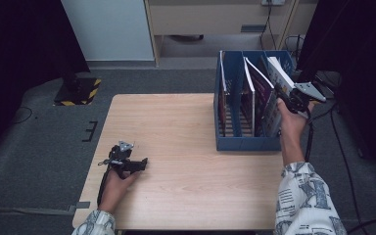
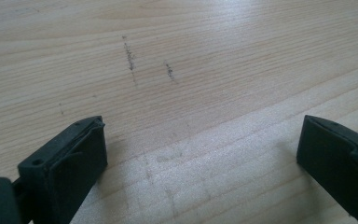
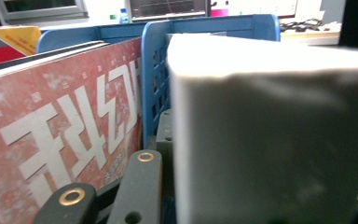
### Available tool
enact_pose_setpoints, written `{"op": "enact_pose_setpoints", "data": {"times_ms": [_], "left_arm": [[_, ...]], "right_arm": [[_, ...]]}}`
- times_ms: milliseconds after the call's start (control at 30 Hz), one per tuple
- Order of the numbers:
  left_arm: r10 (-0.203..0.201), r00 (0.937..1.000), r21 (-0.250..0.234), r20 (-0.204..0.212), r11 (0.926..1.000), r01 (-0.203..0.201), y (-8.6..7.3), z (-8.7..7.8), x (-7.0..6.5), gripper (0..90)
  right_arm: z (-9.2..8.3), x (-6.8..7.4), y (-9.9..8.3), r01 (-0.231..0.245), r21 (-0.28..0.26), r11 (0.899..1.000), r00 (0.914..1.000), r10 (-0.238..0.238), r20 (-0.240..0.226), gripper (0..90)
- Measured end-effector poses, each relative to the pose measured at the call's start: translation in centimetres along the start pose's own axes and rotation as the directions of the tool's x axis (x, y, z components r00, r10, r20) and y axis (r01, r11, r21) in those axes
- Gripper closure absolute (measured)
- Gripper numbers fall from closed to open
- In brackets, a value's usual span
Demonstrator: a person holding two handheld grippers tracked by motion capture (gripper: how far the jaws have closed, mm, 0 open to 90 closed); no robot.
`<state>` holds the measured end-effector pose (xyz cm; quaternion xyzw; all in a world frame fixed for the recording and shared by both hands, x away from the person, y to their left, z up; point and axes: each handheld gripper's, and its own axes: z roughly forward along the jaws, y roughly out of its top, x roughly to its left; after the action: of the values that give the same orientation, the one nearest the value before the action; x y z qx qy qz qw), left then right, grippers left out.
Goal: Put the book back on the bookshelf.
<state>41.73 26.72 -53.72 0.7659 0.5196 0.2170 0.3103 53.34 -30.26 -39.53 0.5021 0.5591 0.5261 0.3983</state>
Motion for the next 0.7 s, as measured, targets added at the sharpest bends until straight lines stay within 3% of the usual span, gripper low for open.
{"op": "enact_pose_setpoints", "data": {"times_ms": [333,433,600,700], "left_arm": [[0.0,1.0,0.0,0.0,1.0,0.0,0.0,0.0,0.0,0.7],[-0.001,1.0,0.0,0.0,1.0,0.001,0.0,0.0,-0.01,0.7],[-0.001,1.0,0.0,-0.001,1.0,0.001,0.0,0.0,-0.01,0.7],[-0.001,1.0,0.0,-0.001,1.0,0.001,0.0,0.0,-0.01,0.7]], "right_arm": [[-0.05,-0.46,0.07,-0.024,0.011,1.0,0.9996,0.025,-0.013,71.6],[-0.05,-0.61,0.15,-0.045,0.009,0.999,0.9982,0.046,-0.038,69.6],[-0.06,-0.32,0.42,0.01,0.025,1.0,0.9997,-0.01,-0.021,72.8],[-0.12,-0.28,0.48,0.004,0.019,1.0,1.0,-0.004,-0.002,73.3]]}}
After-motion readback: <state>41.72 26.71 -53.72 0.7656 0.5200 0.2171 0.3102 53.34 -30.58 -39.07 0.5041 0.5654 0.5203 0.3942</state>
